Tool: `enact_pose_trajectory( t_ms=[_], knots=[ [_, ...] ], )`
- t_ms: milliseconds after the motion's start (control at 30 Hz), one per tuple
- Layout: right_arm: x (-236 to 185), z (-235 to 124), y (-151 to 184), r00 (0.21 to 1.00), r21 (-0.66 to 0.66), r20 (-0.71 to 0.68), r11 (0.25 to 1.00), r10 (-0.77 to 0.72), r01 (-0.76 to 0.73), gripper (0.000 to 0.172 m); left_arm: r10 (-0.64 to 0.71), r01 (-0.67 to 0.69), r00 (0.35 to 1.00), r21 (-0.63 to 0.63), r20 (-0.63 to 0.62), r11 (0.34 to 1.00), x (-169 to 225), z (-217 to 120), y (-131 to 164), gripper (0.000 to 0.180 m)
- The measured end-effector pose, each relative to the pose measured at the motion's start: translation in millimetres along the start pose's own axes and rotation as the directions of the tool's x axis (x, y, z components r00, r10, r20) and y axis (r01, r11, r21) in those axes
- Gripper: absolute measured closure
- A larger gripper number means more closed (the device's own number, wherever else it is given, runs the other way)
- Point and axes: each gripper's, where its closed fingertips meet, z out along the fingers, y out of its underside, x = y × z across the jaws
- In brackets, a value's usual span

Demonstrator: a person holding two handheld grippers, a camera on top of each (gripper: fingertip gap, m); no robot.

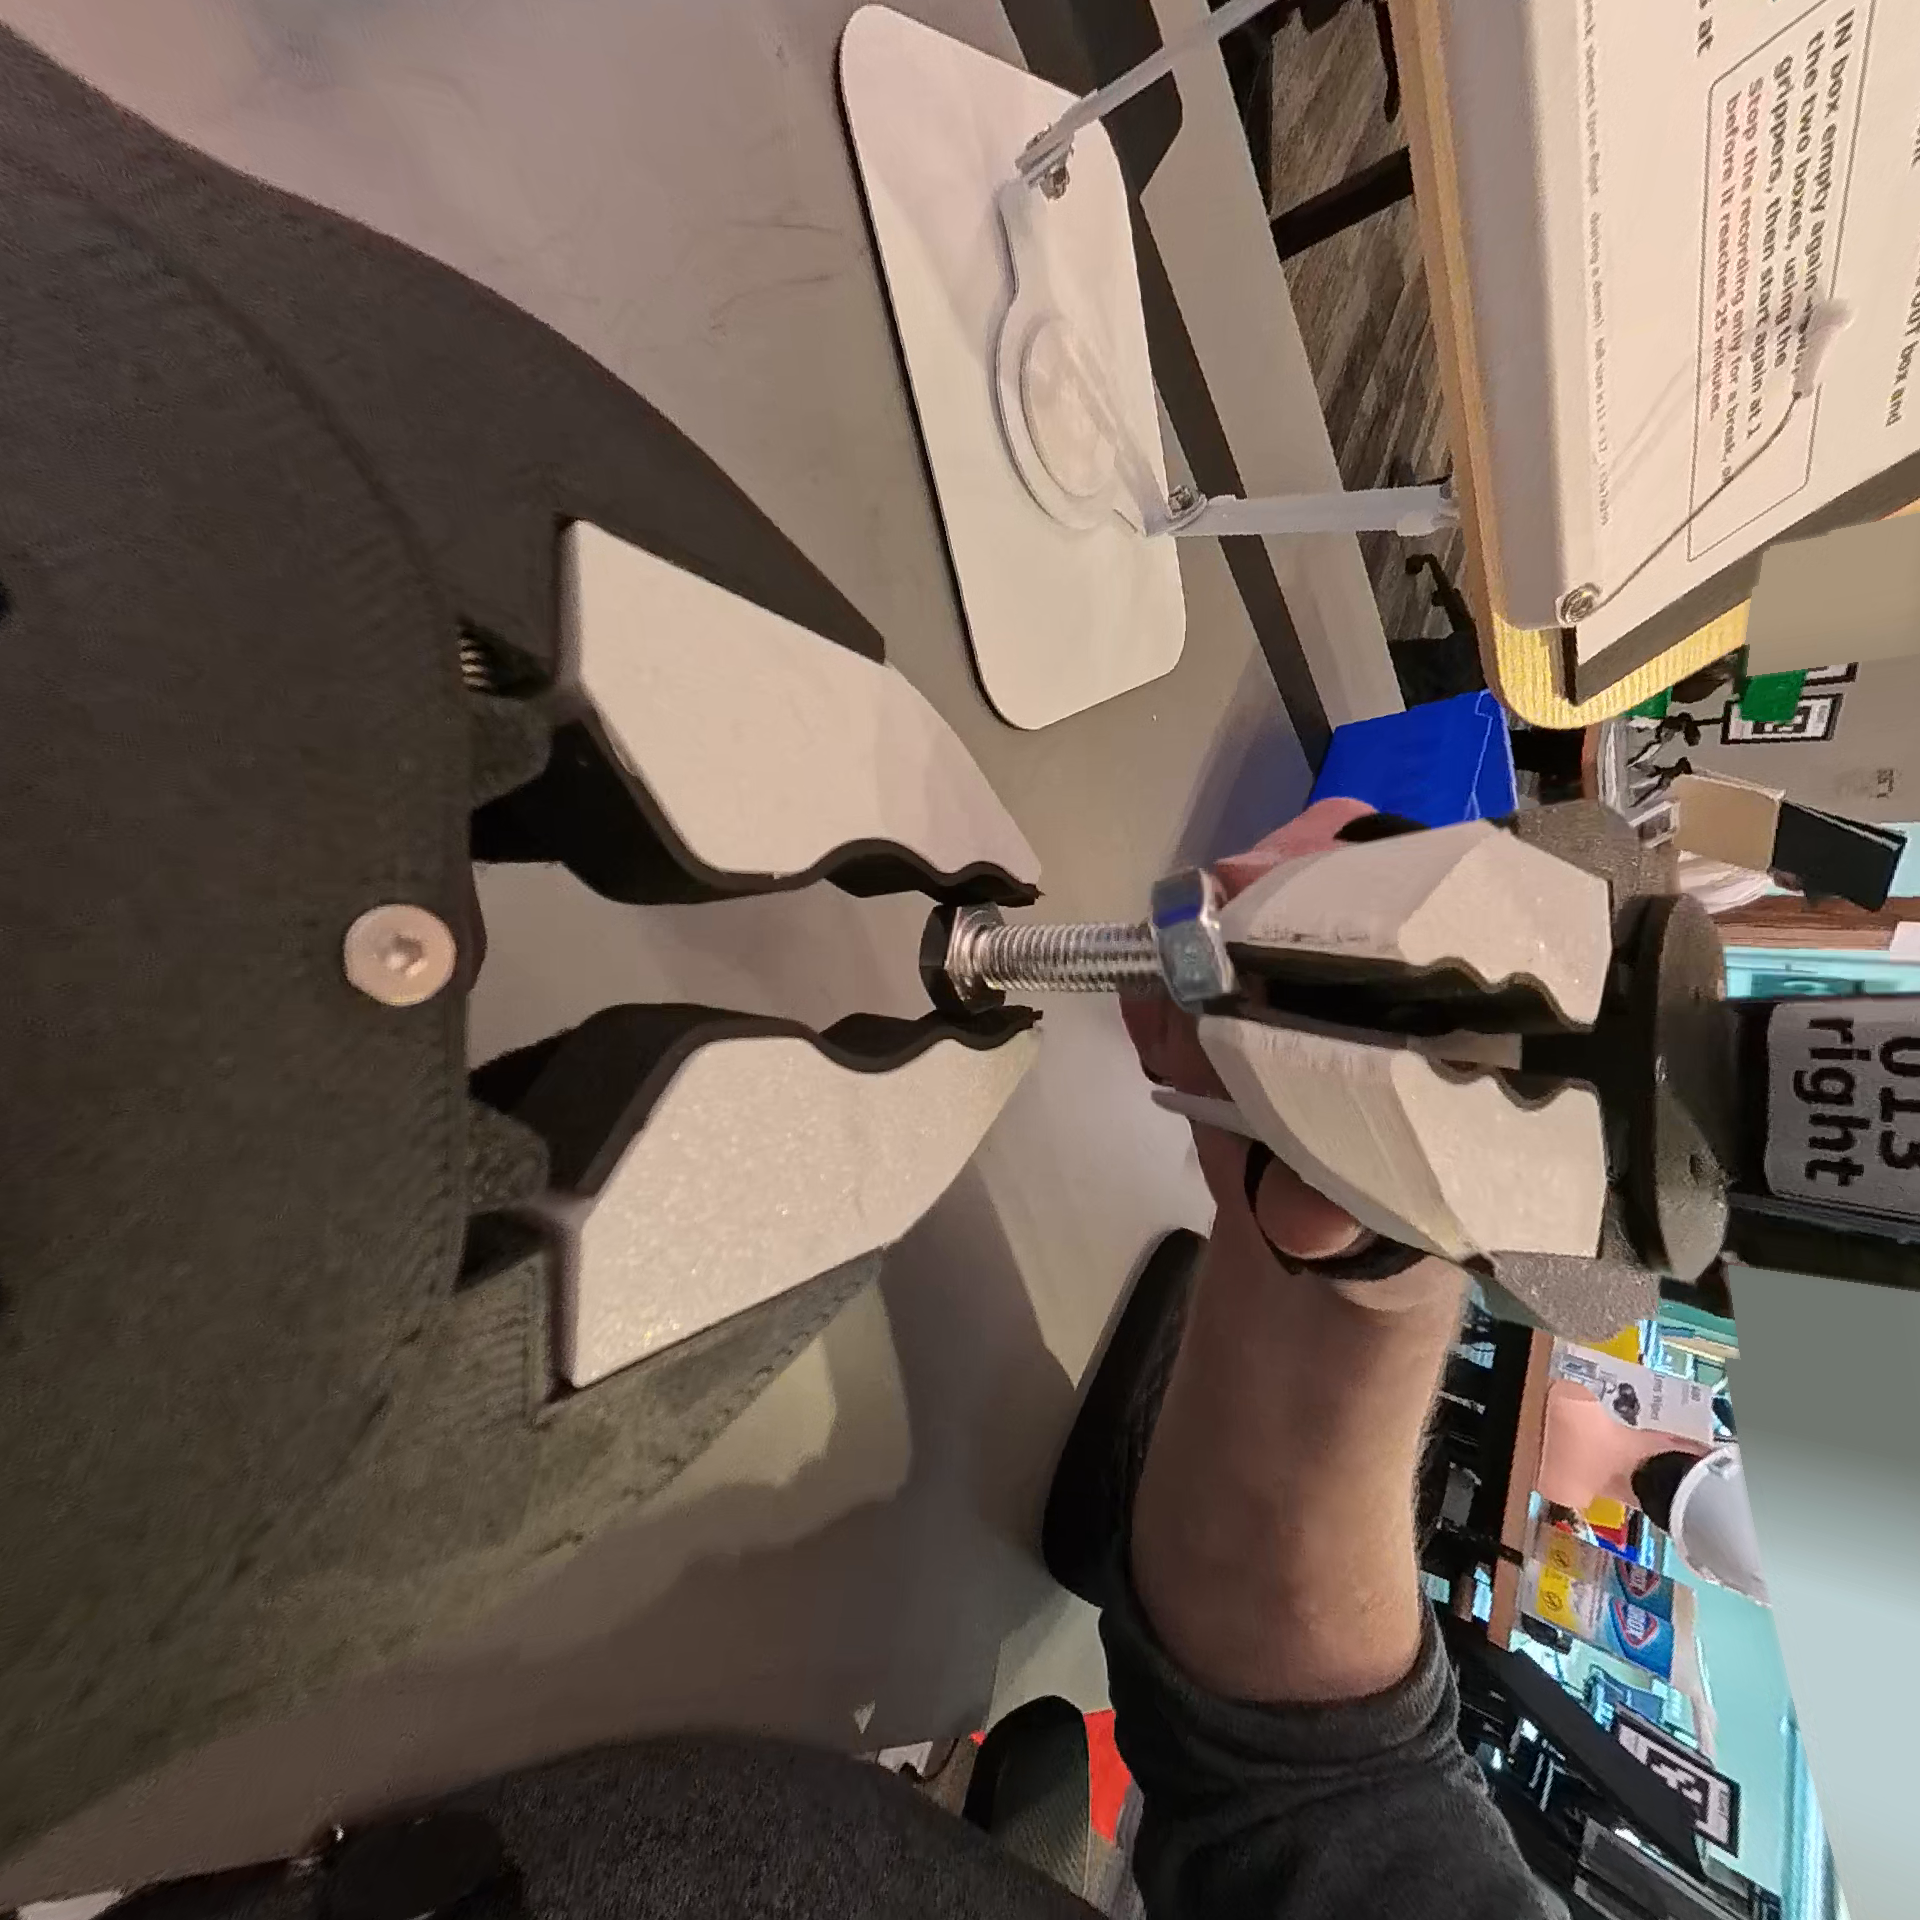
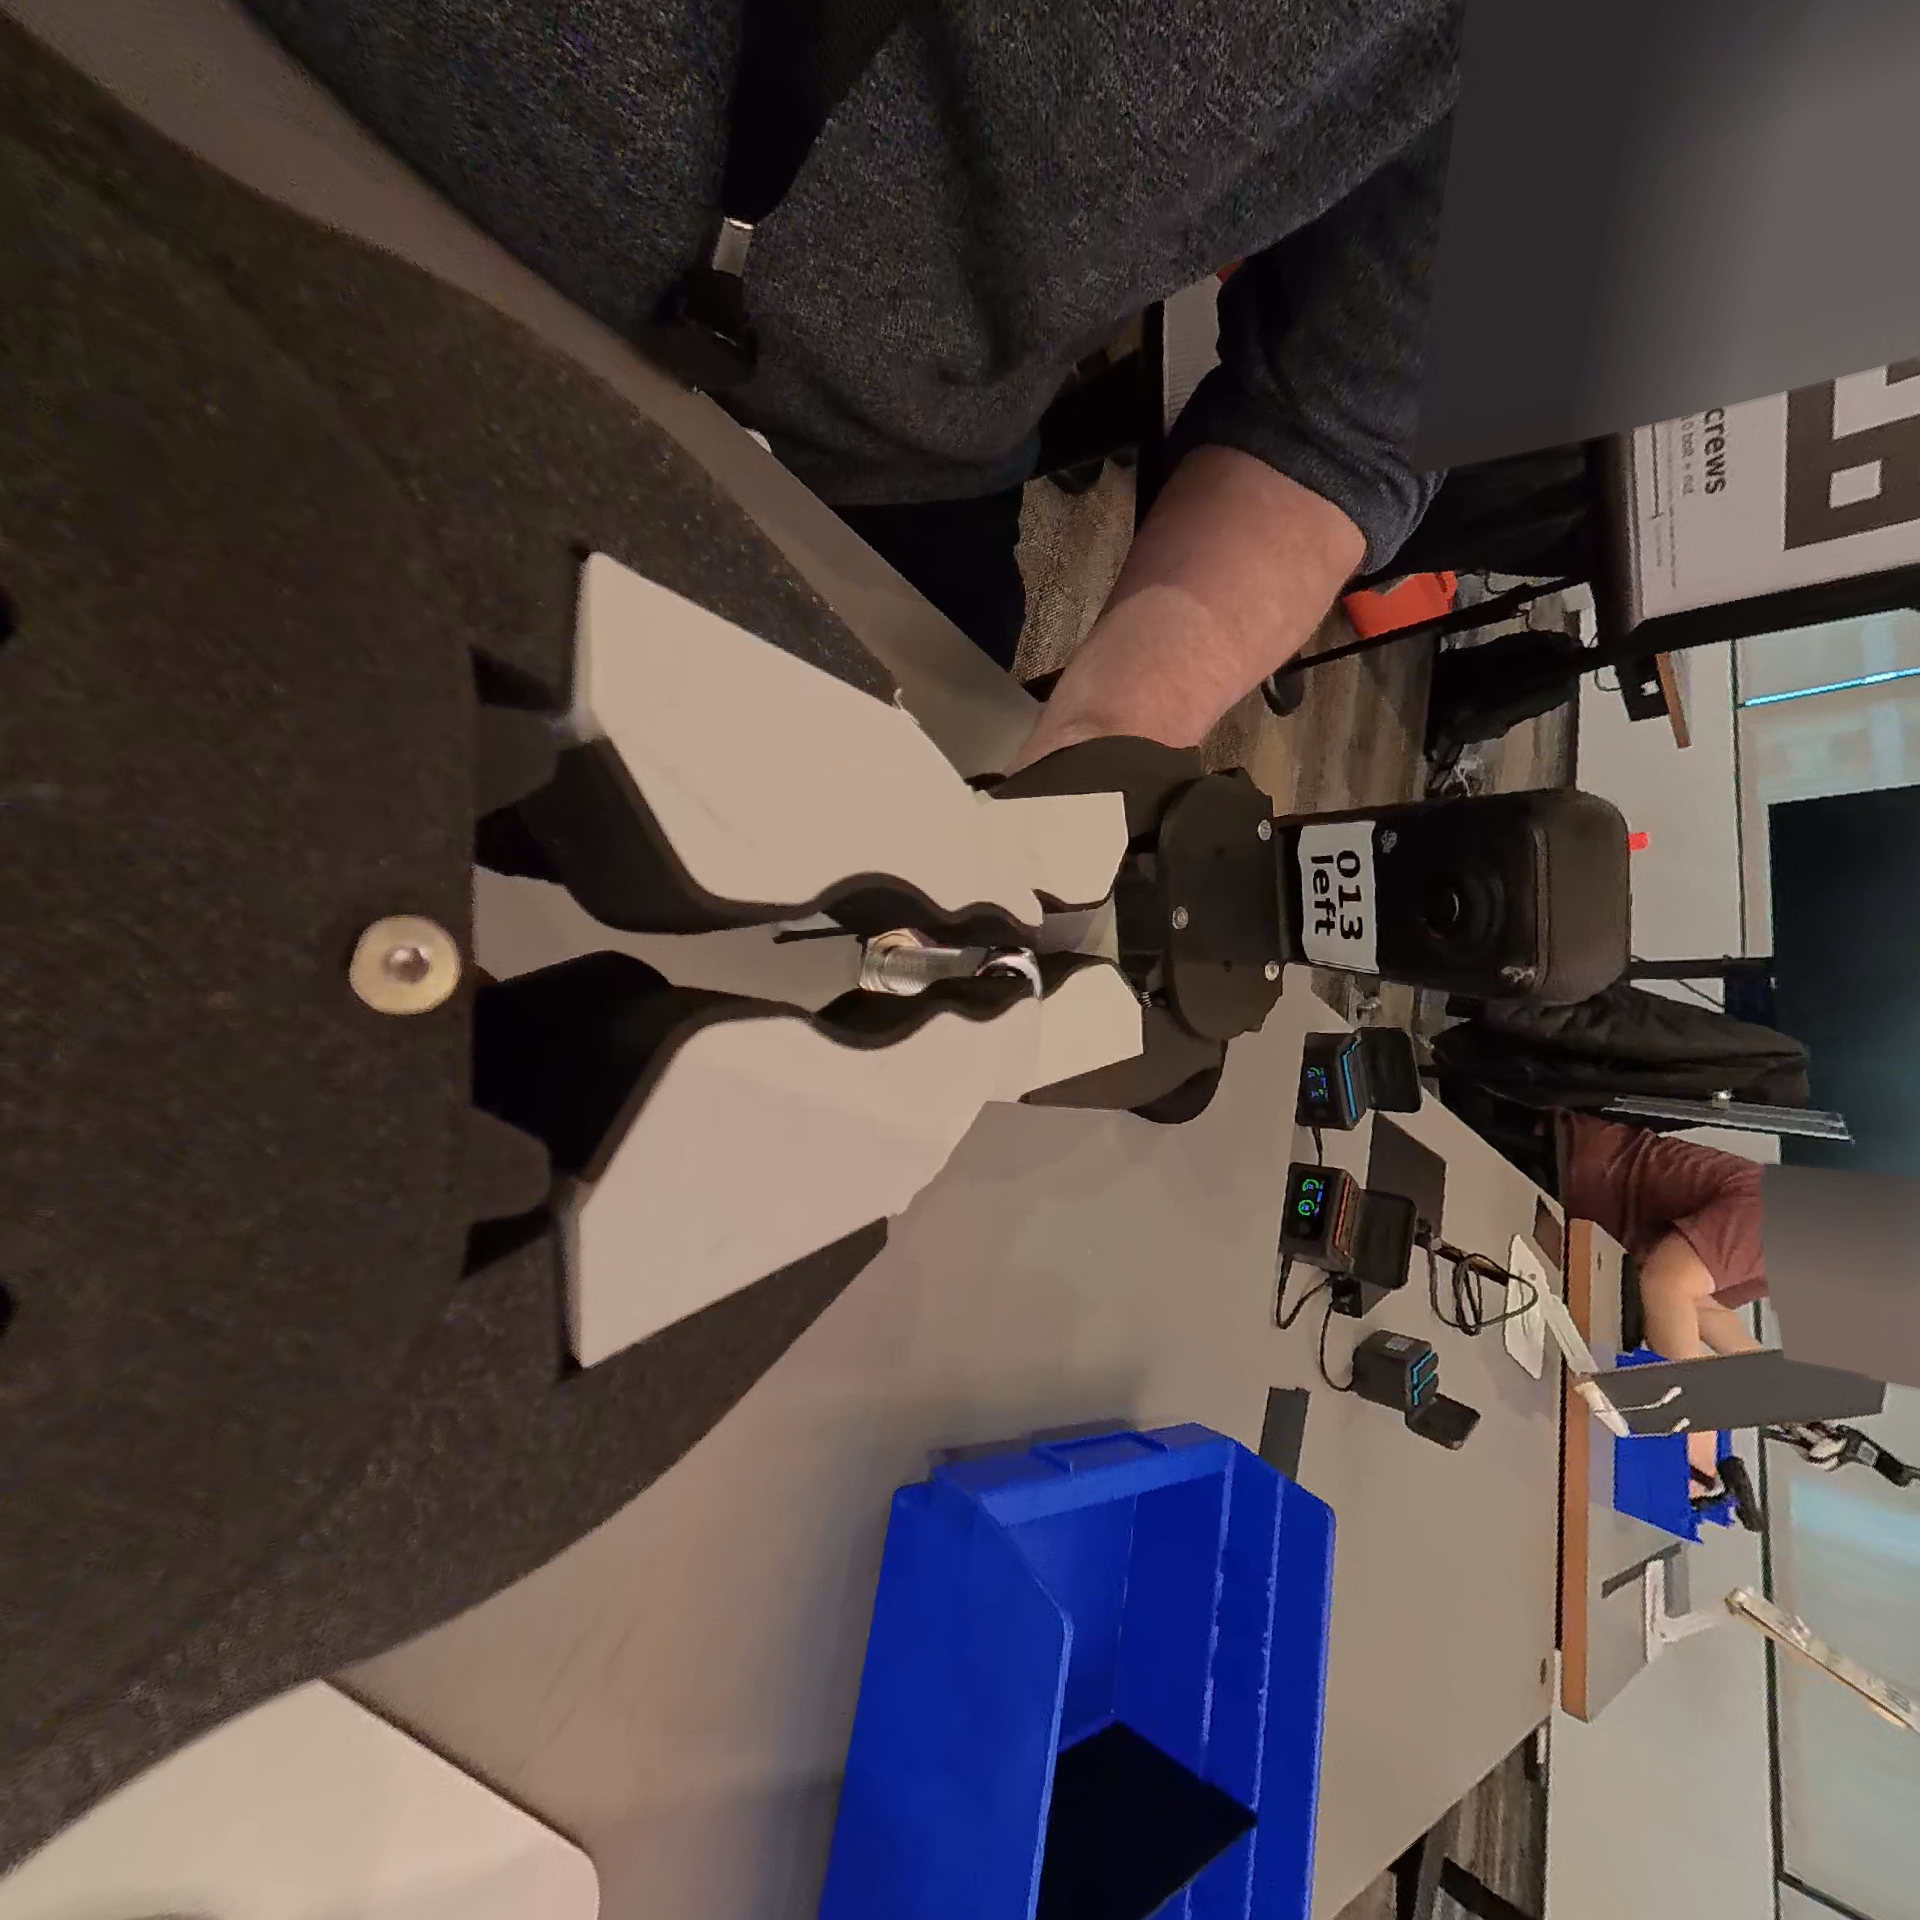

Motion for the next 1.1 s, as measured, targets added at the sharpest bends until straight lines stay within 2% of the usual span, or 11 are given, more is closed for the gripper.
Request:
enact_pose_trajectory(
  t_ms=[233, 367, 1100],
  knots=[
    [-0.3, 0.3, 0.6, 0.997, -0.012, -0.052, 0.998, -0.060, 0.060, 0.167, -0.002, 0.002, 1.000, -0.003, 0.007, 1.000, -1.4, 0.2, 0.0, 0.162],
    [-1.8, 2.9, 4.8, 0.988, -0.066, -0.082, 0.990, -0.131, 0.125, 0.167, 0.010, -0.009, 1.000, -0.027, 0.016, 1.000, -1.0, 3.0, 4.4, 0.162],
    [-0.2, 0.5, 1.9, 0.987, -0.062, -0.099, 0.991, -0.123, 0.117, 0.154, 0.023, -0.022, 0.999, -0.031, 0.034, 0.999, -5.4, 1.4, 4.2, 0.162]
  ],
)
